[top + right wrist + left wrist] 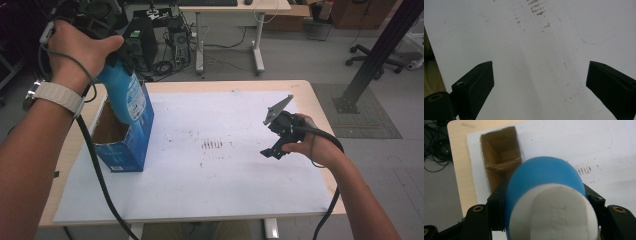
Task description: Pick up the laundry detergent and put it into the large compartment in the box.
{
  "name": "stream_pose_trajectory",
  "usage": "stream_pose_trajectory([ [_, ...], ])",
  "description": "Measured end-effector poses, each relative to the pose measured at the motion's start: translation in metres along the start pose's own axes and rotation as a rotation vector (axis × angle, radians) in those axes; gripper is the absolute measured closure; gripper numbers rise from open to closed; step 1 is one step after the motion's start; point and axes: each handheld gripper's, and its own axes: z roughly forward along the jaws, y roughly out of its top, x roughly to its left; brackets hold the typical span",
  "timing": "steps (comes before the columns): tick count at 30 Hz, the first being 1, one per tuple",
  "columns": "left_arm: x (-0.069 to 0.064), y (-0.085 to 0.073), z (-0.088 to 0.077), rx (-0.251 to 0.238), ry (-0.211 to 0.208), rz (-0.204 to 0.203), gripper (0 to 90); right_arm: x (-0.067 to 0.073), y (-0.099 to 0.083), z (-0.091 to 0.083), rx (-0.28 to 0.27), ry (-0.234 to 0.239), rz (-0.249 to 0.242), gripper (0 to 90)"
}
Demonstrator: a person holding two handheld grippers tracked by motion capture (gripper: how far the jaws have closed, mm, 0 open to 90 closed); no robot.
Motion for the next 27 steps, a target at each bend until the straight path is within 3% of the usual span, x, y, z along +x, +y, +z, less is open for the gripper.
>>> stream_pose_trajectory([
  [16, 0.029, -0.005, 0.004, -0.002, 0.058, -0.086, 37.2, 0.001, 0.001, -0.001, -0.005, -0.003, -0.001, 8.0],
  [27, 0.035, -0.006, 0.014, -0.006, 0.085, -0.1, 37.2, 0.0, 0.0, -0.003, -0.009, -0.01, 0.002, 8.0],
])
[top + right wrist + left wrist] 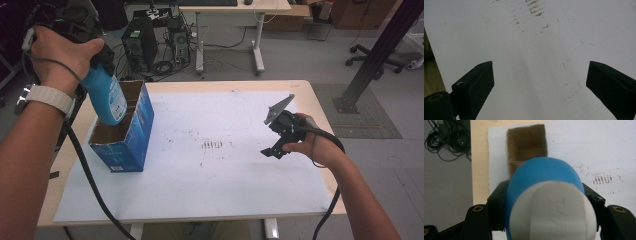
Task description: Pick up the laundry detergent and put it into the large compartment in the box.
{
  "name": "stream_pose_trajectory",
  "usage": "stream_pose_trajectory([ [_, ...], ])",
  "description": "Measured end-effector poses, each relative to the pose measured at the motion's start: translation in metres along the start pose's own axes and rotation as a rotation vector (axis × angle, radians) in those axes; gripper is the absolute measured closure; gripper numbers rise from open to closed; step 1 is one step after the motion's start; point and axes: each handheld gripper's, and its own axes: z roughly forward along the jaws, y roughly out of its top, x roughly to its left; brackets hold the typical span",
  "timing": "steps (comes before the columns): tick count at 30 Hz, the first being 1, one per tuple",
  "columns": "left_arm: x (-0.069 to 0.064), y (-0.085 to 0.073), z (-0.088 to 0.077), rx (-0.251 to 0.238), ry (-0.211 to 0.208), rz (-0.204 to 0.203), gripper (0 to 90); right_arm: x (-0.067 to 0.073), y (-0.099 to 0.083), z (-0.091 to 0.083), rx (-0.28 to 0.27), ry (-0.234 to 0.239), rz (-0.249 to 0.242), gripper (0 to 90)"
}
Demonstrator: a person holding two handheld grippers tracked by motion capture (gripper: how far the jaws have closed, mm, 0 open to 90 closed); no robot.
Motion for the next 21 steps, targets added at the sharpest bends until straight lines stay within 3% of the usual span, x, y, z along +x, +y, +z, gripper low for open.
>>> stream_pose_trajectory([
  [15, 0.005, -0.003, 0.022, 0.003, 0.013, -0.014, 37.2, 0.0, 0.0, 0.001, 0.002, 0.0, 0.004, 8.0],
  [21, 0.007, -0.006, 0.039, 0.015, 0.022, -0.008, 37.2, -0.001, -0.002, 0.001, 0.004, 0.0, 0.008, 8.0],
])
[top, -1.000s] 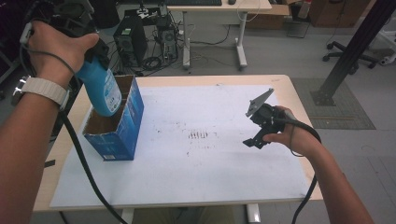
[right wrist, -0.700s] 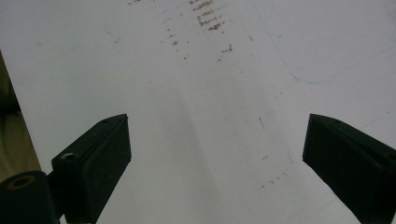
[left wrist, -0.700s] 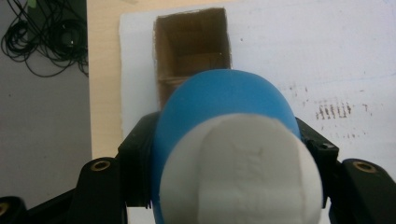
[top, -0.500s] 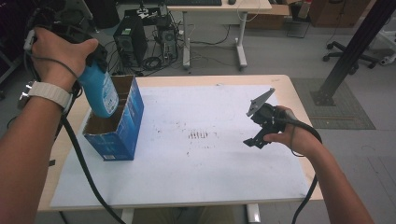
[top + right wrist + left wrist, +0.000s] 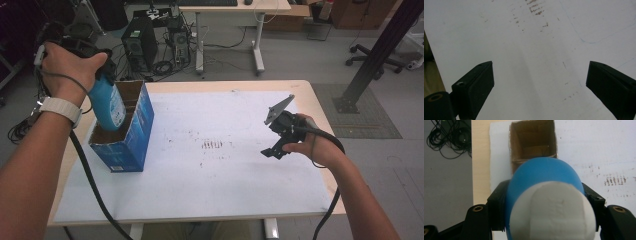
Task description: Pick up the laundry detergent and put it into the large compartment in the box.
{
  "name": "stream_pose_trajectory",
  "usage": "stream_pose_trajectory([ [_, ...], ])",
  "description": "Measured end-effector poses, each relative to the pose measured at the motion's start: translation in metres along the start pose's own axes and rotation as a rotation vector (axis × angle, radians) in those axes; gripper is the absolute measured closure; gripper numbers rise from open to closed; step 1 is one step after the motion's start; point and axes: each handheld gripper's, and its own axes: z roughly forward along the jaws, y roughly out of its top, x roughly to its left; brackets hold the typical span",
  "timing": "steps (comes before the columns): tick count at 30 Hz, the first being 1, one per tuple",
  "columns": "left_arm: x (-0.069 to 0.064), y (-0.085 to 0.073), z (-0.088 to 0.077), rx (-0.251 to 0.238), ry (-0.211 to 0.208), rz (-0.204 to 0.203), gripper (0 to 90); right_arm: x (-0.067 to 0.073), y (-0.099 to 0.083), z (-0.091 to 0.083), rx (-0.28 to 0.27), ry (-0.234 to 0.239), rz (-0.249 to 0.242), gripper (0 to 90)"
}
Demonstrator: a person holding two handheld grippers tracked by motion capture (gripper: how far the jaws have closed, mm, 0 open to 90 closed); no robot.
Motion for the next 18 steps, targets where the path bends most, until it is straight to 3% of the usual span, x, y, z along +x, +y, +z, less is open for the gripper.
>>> stream_pose_trajectory([
  [18, 0.0, -0.01, 0.041, 0.026, -0.018, 0.02, 37.2, 0.0, -0.001, 0.001, 0.0, -0.001, 0.008, 8.0],
])
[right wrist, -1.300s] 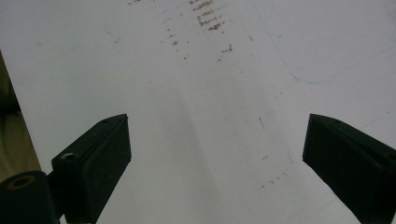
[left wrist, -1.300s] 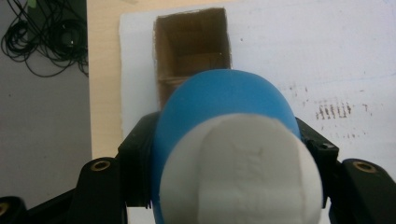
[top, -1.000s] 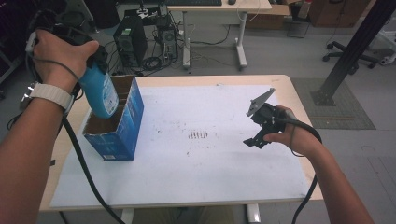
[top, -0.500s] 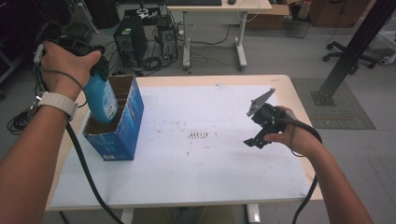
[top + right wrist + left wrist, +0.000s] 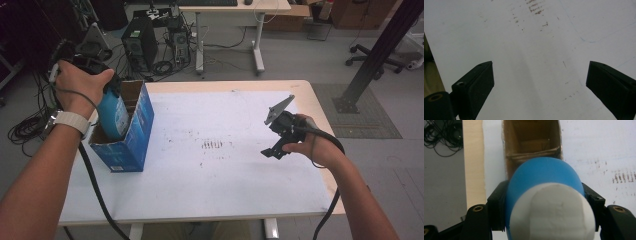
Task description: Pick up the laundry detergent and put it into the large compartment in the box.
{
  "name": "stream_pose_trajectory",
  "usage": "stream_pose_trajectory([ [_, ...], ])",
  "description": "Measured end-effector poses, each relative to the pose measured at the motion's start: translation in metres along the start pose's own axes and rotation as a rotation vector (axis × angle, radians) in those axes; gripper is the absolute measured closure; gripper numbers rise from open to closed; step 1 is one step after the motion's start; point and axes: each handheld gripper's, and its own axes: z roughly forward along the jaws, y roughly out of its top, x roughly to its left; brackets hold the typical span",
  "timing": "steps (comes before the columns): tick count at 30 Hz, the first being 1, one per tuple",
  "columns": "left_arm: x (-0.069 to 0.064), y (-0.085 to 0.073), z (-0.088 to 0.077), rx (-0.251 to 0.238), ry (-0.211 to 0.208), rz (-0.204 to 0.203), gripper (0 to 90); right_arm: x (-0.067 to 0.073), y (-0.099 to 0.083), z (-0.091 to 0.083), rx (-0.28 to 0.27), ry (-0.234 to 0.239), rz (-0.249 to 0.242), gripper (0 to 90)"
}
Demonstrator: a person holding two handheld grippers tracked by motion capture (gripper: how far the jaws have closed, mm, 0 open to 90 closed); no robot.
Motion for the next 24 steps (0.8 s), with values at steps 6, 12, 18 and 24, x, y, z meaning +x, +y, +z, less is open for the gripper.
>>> stream_pose_trajectory([
  [6, 0.0, -0.003, 0.011, 0.002, -0.005, 0.016, 37.2, 0.0, 0.0, 0.001, -0.001, 0.0, 0.004, 7.9],
  [12, 0.002, -0.006, 0.021, -0.008, 0.008, 0.021, 37.3, 0.0, 0.0, 0.001, 0.003, -0.001, 0.003, 8.0],
  [18, 0.003, -0.01, 0.032, -0.015, 0.009, 0.036, 37.3, 0.0, 0.0, 0.0, 0.003, -0.002, 0.006, 7.9],
  [24, 0.002, -0.013, 0.044, -0.01, 0.009, 0.046, 37.3, 0.0, 0.0, 0.003, 0.011, 0.001, 0.005, 8.0],
])
